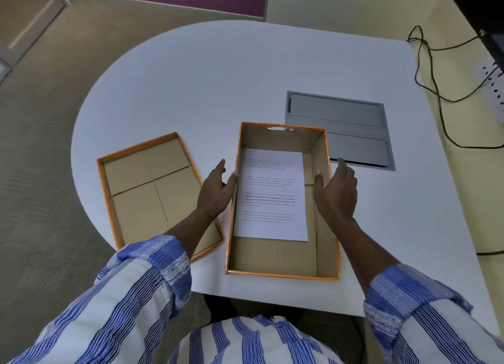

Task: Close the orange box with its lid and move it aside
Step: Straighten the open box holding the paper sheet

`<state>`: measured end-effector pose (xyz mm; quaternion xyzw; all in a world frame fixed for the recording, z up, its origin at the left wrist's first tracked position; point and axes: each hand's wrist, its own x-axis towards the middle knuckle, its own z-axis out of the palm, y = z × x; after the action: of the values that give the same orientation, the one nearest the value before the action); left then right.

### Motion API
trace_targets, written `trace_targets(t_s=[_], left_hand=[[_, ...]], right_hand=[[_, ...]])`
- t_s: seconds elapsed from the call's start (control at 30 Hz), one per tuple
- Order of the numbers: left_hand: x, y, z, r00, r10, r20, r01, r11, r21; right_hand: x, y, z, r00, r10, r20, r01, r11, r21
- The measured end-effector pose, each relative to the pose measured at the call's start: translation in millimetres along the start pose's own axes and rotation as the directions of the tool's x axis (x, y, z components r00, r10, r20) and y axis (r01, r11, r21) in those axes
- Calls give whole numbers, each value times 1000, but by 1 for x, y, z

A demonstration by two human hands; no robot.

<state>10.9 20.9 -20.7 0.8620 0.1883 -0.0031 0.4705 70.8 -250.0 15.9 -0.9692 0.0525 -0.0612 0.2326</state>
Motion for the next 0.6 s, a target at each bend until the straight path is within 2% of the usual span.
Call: trace_targets(t_s=[0.1, 0.2, 0.3, 0.4, 0.47, 0.5, 0.6], left_hand=[[-1, -14, -13, 990, -94, -100, 94, 996, -14], [-5, -38, -36, 972, -145, -185, 163, 983, 88], [-11, -66, -62, 951, -198, -239, 242, 955, 172], [-25, -92, -86, 928, -238, -286, 299, 934, 194], [-34, -107, -100, 915, -260, -308, 331, 921, 207], [-39, -114, -106, 910, -274, -311, 346, 915, 209], [-51, -131, -120, 907, -306, -290, 369, 910, 192]], right_hand=[[0, -37, 7, 987, -160, 2, 159, 984, 83], [-5, -87, 22, 948, -315, 52, 299, 933, 200], [-20, -142, 43, 880, -460, 117, 415, 866, 280], [-40, -188, 70, 782, -579, 233, 480, 796, 368], [-53, -210, 93, 728, -575, 374, 456, 813, 361], [-59, -218, 105, 715, -527, 460, 410, 848, 334], [-71, -227, 140, 681, -254, 686, 222, 965, 137]])
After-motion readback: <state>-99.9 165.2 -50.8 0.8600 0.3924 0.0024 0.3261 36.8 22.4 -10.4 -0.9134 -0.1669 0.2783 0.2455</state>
